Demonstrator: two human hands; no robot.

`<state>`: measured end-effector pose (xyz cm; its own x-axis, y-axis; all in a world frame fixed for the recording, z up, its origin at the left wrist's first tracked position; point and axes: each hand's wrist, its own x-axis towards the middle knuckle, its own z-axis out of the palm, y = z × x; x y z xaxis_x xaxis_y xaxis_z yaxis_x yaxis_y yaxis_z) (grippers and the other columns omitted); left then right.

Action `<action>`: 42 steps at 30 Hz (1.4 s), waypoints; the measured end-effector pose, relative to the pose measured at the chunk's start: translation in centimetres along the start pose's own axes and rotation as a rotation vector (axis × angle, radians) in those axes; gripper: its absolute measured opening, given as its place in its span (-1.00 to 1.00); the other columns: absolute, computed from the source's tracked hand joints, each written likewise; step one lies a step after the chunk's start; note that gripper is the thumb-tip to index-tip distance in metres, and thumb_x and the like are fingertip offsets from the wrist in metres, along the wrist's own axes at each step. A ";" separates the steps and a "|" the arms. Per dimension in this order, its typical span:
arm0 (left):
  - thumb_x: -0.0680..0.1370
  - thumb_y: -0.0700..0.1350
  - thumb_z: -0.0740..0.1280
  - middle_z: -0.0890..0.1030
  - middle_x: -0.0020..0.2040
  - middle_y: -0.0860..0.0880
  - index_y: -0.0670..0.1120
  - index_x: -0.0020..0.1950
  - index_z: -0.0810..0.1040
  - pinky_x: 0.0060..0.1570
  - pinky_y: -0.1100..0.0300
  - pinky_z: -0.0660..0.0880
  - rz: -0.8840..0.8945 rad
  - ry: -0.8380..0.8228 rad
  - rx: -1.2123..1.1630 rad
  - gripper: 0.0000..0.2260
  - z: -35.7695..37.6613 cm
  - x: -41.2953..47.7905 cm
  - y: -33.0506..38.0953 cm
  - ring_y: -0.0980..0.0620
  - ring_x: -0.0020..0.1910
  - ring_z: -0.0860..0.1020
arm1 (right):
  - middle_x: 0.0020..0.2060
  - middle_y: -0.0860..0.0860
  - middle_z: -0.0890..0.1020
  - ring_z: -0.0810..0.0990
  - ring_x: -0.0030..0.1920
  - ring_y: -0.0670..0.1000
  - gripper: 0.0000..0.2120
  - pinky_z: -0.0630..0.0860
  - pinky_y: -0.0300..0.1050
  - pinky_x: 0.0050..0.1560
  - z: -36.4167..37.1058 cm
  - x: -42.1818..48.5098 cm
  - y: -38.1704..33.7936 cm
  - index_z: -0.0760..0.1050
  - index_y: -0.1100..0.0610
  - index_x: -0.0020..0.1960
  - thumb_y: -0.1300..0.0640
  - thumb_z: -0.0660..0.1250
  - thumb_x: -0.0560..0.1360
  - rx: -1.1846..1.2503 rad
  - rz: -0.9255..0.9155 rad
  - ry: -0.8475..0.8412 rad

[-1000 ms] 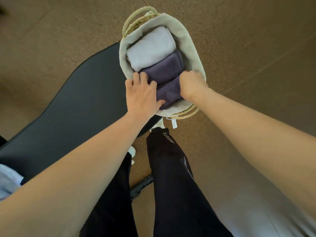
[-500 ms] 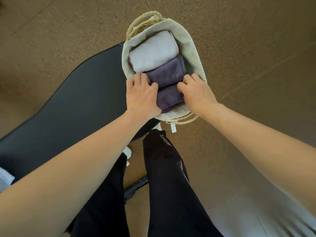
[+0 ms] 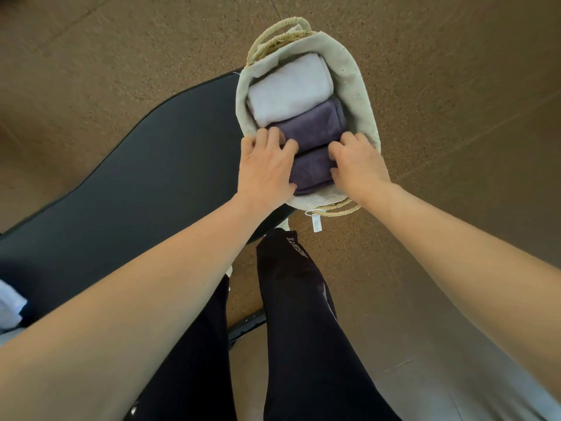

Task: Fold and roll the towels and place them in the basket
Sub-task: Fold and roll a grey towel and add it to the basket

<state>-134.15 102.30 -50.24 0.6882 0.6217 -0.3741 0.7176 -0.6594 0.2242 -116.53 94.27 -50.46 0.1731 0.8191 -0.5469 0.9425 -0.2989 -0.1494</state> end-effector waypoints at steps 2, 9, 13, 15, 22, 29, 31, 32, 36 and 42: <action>0.30 -0.06 0.55 0.53 0.17 -0.06 -0.03 0.20 0.57 0.05 0.01 0.39 0.073 0.098 -0.231 -0.52 -0.8 -1.5 -1.2 -0.14 0.15 0.49 | -0.01 0.15 0.55 0.49 0.08 0.23 -0.82 0.44 0.08 0.07 -0.5 -1.1 -0.6 0.54 0.19 0.02 0.16 0.45 0.47 0.145 0.047 0.100; 0.53 -0.17 0.47 0.58 0.09 0.06 -0.02 0.17 0.62 -0.01 0.37 0.45 -0.253 0.231 -0.687 -0.77 -3.0 -10.6 -8.1 0.14 0.05 0.53 | -0.04 0.00 0.62 0.54 -0.02 0.01 -0.87 0.49 -0.14 -0.01 -1.9 -5.6 -10.5 0.58 0.12 0.06 0.13 0.42 0.53 0.518 0.004 0.234; 0.55 -0.22 0.45 0.62 0.00 0.10 0.03 0.08 0.63 -0.04 0.40 0.52 -0.562 0.205 -0.890 -0.82 -1.9 -17.5 -13.5 0.16 -0.08 0.59 | -0.08 -0.08 0.65 0.60 -0.07 -0.12 -0.92 0.55 -0.25 -0.01 -1.0 -6.6 -18.4 0.62 0.08 0.06 0.13 0.39 0.58 0.631 -0.160 -0.017; 0.56 -0.21 0.43 0.64 -0.04 0.10 0.04 0.04 0.64 -0.01 0.31 0.56 -0.691 0.178 -0.940 -0.85 -0.7 -21.1 -16.6 0.14 -0.08 0.60 | -0.10 -0.12 0.65 0.60 -0.08 -0.14 -0.92 0.55 -0.29 -0.01 -0.2 -6.6 -22.1 0.63 0.05 0.06 0.11 0.37 0.60 0.576 -0.235 -0.176; 0.56 -0.19 0.39 0.61 0.10 0.01 0.02 0.14 0.62 0.07 0.13 0.57 -1.135 0.297 -0.957 -0.81 3.1 -34.4 -26.9 0.12 -0.07 0.59 | -0.07 -0.11 0.66 0.63 -0.04 -0.06 -0.91 0.63 0.00 0.11 3.7 -4.2 -33.9 0.60 0.00 0.08 0.06 0.35 0.60 0.300 -0.342 -0.429; 0.54 -0.11 0.42 0.38 0.38 -0.13 -0.06 0.39 0.43 0.12 0.02 0.49 -1.361 0.434 -0.559 -0.57 6.8 -45.3 -34.5 -0.07 0.22 0.45 | -0.06 -0.10 0.64 0.61 -0.04 -0.07 -0.87 0.62 0.00 0.13 7.9 -3.6 -47.4 0.59 0.01 0.13 0.06 0.37 0.60 0.249 -0.439 -0.432; 0.50 -0.06 0.48 0.29 0.49 -0.20 -0.05 0.47 0.34 0.33 -0.15 0.43 -1.404 0.374 -0.377 -0.42 8.0 -47.5 -36.5 -0.22 0.41 0.35 | 0.03 -0.09 0.62 0.60 -0.01 -0.05 -0.81 0.60 0.02 0.15 9.3 -4.0 -51.3 0.56 0.02 0.20 0.05 0.38 0.59 0.220 -0.518 -0.437; 0.50 -0.02 0.49 0.23 0.55 -0.20 -0.02 0.51 0.28 0.41 -0.18 0.36 -1.449 0.329 -0.332 -0.35 8.6 -48.3 -37.6 -0.27 0.48 0.28 | 0.11 -0.08 0.59 0.60 0.02 -0.04 -0.75 0.59 0.03 0.17 10.1 -4.3 -53.2 0.53 0.02 0.25 0.05 0.38 0.59 0.209 -0.560 -0.444; 0.55 0.06 0.46 0.32 0.55 -0.13 0.01 0.59 0.26 0.43 -0.16 0.34 -1.442 0.318 -0.559 -0.34 11.2 -50.4 -41.4 -0.22 0.50 0.32 | 0.33 -0.07 0.48 0.55 0.20 -0.03 -0.57 0.56 0.00 0.23 13.0 -4.9 -59.9 0.42 -0.01 0.41 0.01 0.41 0.58 0.197 -0.668 -0.464; 0.61 -0.02 0.37 0.60 0.11 -0.07 -0.07 0.16 0.59 0.00 0.20 0.27 -1.331 0.511 -0.695 -0.82 12.6 -50.4 -42.9 -0.12 0.15 0.51 | 0.28 -0.02 0.48 0.55 0.19 0.01 -0.50 0.57 0.01 0.16 16.0 -4.7 -67.5 0.38 0.03 0.40 0.01 0.47 0.53 0.290 -0.604 -0.368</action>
<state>-200.97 93.92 -52.37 -0.5865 0.7382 -0.3332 0.6203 0.6740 0.4013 -185.52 102.80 -50.98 -0.5032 0.6803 -0.5329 0.7213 -0.0089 -0.6926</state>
